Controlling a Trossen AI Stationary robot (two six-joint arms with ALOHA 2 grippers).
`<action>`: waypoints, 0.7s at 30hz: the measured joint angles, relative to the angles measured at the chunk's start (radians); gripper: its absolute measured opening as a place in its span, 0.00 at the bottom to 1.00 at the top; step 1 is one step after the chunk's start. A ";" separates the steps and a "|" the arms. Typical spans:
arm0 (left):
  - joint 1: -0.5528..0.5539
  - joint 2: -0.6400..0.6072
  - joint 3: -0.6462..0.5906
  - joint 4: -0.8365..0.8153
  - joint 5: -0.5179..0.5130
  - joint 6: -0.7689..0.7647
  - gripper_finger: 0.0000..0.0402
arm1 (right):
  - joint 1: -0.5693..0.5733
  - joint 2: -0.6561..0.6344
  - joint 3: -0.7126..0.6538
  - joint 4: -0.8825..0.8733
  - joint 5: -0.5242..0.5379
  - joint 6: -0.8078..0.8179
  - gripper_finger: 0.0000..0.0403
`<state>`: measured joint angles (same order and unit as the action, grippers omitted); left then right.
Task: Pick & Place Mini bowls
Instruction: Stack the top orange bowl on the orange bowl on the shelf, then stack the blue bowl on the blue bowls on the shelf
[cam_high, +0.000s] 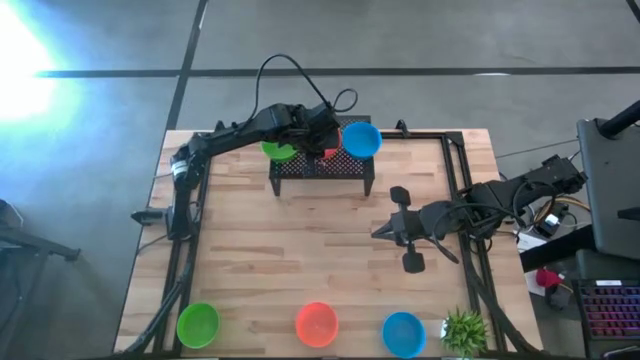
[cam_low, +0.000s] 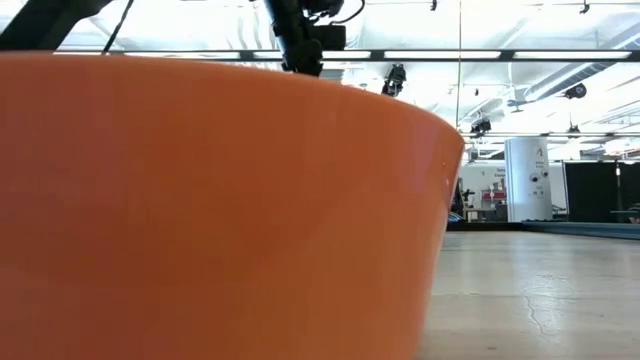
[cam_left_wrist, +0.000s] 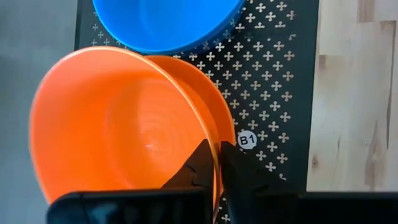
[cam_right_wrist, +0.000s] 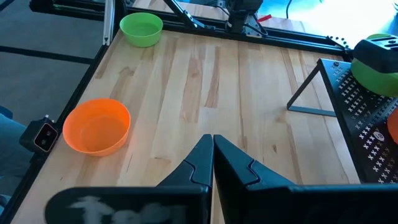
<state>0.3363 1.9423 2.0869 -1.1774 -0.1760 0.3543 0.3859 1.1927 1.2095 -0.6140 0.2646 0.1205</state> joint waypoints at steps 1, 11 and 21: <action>0.000 0.000 0.000 0.000 0.000 -0.003 0.06 | 0.000 0.000 0.000 0.000 0.000 0.000 0.02; 0.000 0.000 0.000 0.003 -0.001 -0.016 0.18 | 0.000 0.000 0.000 0.001 0.000 0.002 0.02; -0.002 0.000 0.078 -0.014 -0.002 -0.052 0.19 | 0.000 0.000 0.000 0.000 0.000 0.007 0.02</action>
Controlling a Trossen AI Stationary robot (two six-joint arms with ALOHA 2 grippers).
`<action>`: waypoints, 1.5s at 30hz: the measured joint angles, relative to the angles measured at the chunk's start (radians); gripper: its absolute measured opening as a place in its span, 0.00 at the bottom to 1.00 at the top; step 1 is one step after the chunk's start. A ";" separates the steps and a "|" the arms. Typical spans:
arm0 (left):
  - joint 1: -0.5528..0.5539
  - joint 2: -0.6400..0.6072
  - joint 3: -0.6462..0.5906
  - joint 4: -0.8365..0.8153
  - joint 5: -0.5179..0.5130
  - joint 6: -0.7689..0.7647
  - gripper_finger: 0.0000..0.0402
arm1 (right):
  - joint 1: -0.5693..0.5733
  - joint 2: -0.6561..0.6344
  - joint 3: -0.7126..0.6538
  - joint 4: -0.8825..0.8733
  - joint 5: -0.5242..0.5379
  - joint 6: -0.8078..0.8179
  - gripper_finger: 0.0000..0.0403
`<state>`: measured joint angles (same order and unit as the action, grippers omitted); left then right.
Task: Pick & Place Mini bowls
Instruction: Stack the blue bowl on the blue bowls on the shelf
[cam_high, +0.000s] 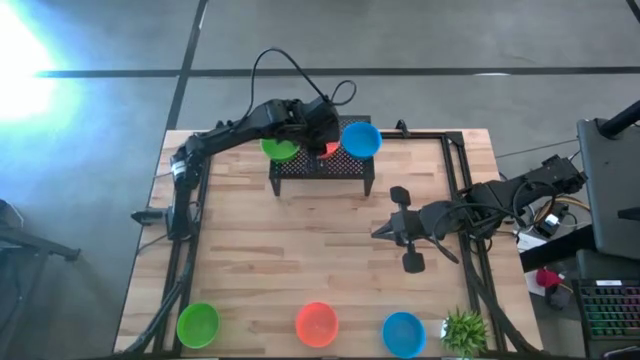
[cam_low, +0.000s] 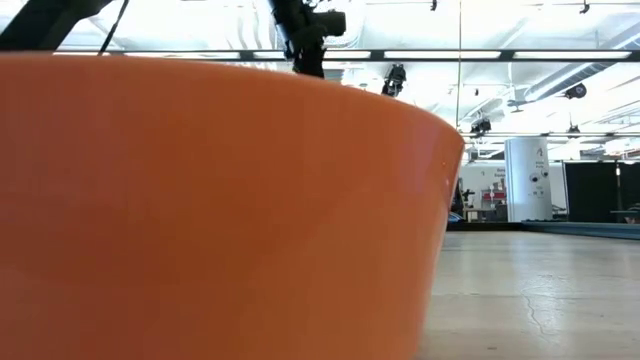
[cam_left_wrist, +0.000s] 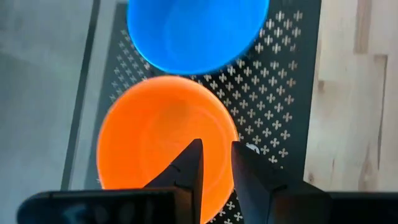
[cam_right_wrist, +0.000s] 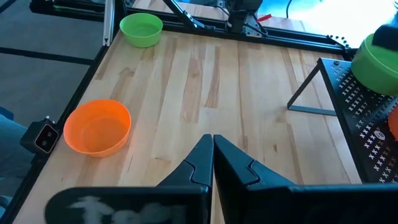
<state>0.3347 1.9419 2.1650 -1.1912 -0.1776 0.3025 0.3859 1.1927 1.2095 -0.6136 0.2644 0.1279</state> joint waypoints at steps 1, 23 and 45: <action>-0.001 0.000 0.013 -0.001 0.000 -0.012 0.19 | 0.000 0.000 0.000 0.000 0.000 0.000 0.02; -0.370 -0.066 0.039 -0.179 -0.010 -0.026 0.19 | 0.060 0.000 -0.050 -0.153 -0.066 0.313 0.02; -0.638 -0.089 0.039 -0.177 -0.165 -0.252 0.19 | 0.403 0.099 -0.320 0.129 -0.083 0.500 0.02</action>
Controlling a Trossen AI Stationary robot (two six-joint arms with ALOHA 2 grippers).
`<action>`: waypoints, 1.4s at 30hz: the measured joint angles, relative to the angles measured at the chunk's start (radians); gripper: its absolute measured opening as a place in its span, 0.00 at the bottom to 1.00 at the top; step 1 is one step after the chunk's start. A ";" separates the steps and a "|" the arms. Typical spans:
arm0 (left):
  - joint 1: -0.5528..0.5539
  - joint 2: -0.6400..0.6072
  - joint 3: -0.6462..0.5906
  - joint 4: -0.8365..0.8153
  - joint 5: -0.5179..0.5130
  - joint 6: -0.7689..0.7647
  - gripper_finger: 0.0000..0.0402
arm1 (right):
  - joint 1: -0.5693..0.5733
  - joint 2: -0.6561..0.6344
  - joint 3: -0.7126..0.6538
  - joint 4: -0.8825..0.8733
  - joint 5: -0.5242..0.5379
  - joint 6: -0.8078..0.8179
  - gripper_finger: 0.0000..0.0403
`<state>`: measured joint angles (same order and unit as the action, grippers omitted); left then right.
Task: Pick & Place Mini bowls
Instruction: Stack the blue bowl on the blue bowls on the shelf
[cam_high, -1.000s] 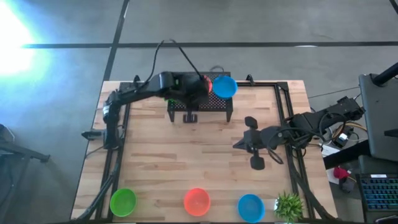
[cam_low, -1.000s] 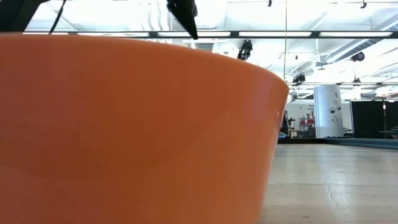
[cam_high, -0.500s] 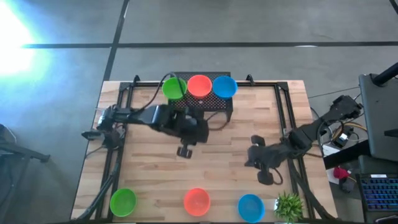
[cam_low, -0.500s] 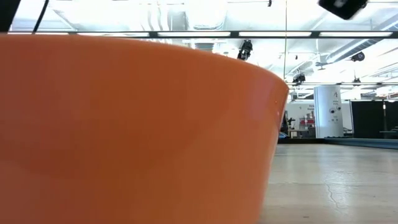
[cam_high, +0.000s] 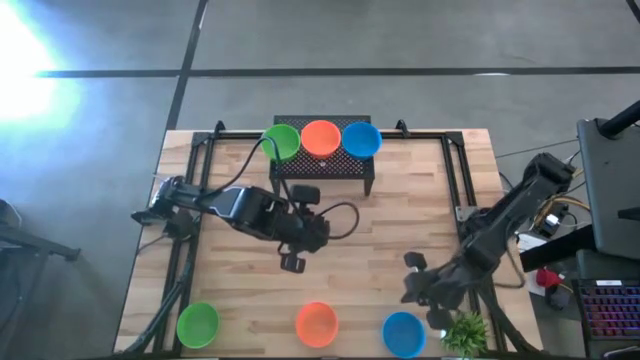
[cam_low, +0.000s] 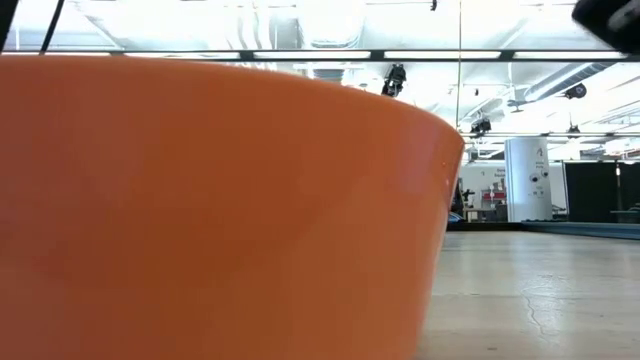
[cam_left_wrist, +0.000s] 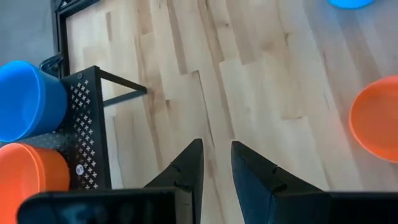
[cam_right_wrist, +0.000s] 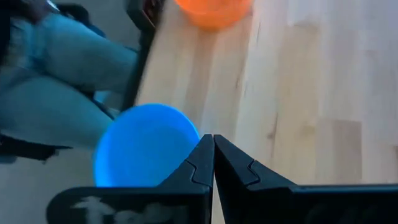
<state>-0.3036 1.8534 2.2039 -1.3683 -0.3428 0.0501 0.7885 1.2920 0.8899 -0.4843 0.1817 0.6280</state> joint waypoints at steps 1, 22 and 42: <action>-0.003 0.000 -0.001 0.003 0.000 0.000 0.19 | 0.001 0.026 -0.001 0.002 -0.001 0.008 0.02; -0.040 -0.003 -0.001 0.025 0.001 -0.051 0.19 | 0.001 0.396 0.224 -0.116 -0.030 0.046 0.22; -0.064 -0.005 -0.001 0.025 0.001 -0.066 0.19 | 0.001 0.445 0.229 -0.190 -0.132 0.054 0.31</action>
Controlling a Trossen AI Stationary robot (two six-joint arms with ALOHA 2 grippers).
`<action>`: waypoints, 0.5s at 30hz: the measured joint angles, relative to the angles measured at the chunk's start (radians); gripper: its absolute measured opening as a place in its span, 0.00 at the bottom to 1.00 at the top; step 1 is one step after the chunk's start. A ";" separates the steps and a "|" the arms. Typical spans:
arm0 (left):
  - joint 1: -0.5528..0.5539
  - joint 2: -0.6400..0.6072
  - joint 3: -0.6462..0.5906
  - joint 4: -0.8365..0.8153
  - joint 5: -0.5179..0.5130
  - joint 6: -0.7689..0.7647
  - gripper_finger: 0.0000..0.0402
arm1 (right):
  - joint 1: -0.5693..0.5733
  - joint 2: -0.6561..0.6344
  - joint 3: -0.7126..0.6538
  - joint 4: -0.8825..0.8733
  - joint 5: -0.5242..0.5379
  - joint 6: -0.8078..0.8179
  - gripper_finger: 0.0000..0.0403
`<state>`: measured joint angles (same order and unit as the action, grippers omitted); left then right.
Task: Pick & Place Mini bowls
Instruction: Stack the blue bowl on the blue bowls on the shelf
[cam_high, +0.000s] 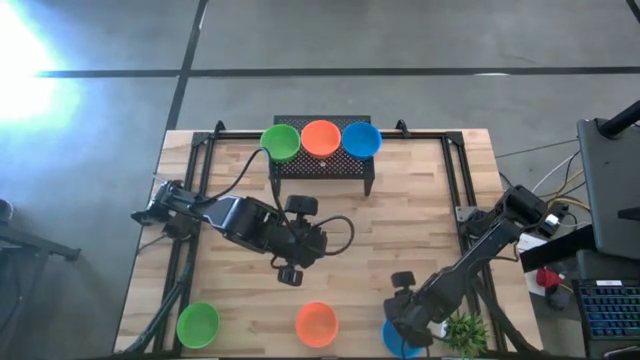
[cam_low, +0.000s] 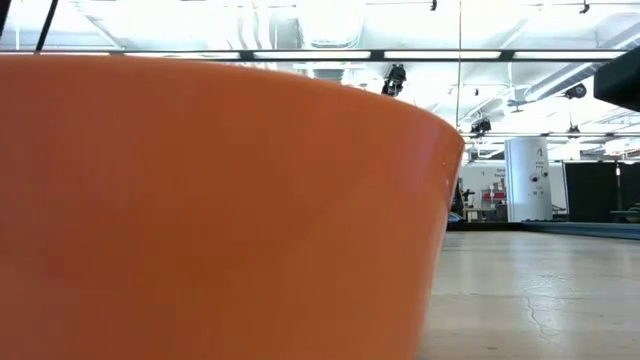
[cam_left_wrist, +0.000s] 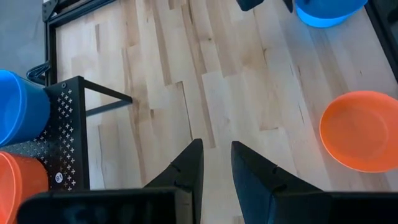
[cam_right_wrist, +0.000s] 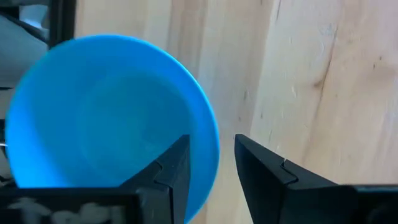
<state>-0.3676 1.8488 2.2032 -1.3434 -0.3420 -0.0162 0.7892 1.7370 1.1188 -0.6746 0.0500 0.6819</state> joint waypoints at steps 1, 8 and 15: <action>0.000 0.000 0.000 0.000 0.000 0.000 0.19 | -0.001 0.000 -0.006 0.001 0.002 0.001 0.30; 0.000 0.000 0.000 0.000 0.000 0.004 0.19 | -0.002 0.000 -0.033 0.002 0.002 0.002 0.28; 0.000 0.000 0.000 0.000 0.000 0.005 0.19 | -0.002 0.000 -0.057 0.018 0.003 0.012 0.26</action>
<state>-0.3676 1.8488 2.2032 -1.3434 -0.3420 -0.0113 0.7872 1.7367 1.0622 -0.6565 0.0532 0.6938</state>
